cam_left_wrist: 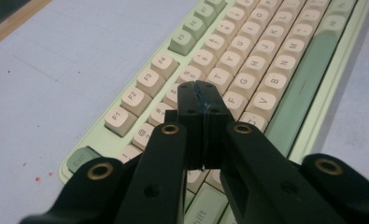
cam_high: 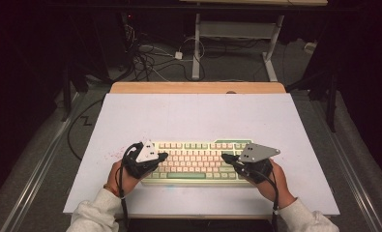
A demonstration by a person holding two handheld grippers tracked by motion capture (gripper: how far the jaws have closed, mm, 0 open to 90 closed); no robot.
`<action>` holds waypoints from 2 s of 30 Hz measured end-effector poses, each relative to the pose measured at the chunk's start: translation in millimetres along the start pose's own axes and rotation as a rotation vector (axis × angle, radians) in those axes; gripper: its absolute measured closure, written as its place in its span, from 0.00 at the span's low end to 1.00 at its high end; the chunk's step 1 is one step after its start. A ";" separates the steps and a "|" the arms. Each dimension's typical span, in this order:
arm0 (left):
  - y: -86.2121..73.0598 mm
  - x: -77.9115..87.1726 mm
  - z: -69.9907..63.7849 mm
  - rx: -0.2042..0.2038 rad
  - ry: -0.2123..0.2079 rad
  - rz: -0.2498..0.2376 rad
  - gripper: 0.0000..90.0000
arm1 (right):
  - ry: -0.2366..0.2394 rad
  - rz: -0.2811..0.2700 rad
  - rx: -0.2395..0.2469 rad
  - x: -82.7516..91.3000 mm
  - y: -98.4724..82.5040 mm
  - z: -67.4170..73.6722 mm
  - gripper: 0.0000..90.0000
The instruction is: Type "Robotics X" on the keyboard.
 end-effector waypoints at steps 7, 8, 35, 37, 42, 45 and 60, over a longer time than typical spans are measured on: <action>0.9 6.3 -2.8 -0.005 0.001 -0.021 0.97 | 0.000 -0.006 0.007 1.1 0.5 0.2 1.00; 1.0 7.1 -3.3 -0.008 0.001 -0.022 0.97 | 0.000 -0.008 0.006 1.1 0.5 0.3 1.00; -0.9 13.3 -27.3 -0.055 -0.044 -0.036 0.97 | -0.004 -0.012 0.007 4.9 0.6 1.1 1.00; 0.0 11.4 -30.5 -0.070 -0.051 -0.025 0.97 | -0.002 -0.012 0.007 4.8 0.6 1.5 1.00; 1.7 7.3 -35.0 -0.085 -0.067 -0.013 0.97 | -0.001 -0.014 0.007 5.0 1.1 2.2 1.00; 3.1 5.5 -37.0 -0.089 -0.072 -0.011 0.97 | 0.003 -0.013 0.008 4.6 1.2 2.6 1.00; 10.2 -10.9 -47.4 -0.134 -0.101 0.033 0.94 | 0.009 -0.004 0.014 1.4 1.4 4.4 1.00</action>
Point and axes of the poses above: each handheld gripper's, and its own axes: x roughly backward along the jaws, y roughly out of its top, z roughly to its left, the point moved 1 cm from there along -x, roughly forward along the jaws, and after that the axes turned 11 degrees about z, right-handed, at the moved point
